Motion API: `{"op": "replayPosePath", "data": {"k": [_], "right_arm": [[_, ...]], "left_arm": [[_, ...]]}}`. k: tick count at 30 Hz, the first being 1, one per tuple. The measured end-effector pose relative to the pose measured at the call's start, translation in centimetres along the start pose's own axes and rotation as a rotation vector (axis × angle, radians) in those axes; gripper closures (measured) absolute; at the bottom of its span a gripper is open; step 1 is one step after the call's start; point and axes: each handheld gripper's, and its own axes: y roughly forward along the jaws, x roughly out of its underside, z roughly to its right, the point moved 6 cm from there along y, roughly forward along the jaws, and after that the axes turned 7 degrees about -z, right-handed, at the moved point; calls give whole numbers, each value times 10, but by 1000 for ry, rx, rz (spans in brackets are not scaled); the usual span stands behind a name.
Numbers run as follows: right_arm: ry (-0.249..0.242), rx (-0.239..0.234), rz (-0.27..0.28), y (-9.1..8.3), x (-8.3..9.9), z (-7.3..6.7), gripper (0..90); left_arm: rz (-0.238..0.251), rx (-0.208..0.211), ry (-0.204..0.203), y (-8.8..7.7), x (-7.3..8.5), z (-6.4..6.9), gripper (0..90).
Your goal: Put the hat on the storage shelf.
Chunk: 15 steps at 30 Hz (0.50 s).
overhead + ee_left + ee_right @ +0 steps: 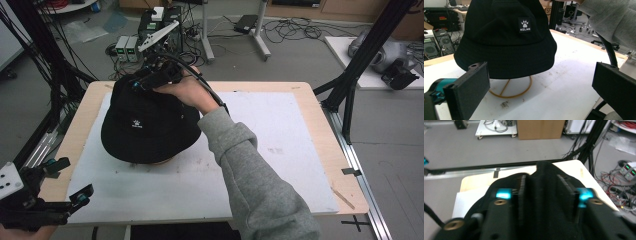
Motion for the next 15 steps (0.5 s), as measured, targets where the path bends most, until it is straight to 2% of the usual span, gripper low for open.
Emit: {"op": "replayPosePath", "data": {"k": [2,5,9,11,15], "right_arm": [[16,5,-1,0,1,2,443],[21,19,1,-1,1,3,368],[55,21,45,-1,-2,3,108],[67,9,67,-2,-4,3,99],[47,-1,79,-3,-6,-1,99]], "left_arm": [[-4,0,-1,0,0,0,17],[-7,-3,0,1,1,-1,17],[-5,-2,0,1,1,0,17],[-6,-2,0,1,1,0,17],[-2,-1,1,0,0,0,17]]}}
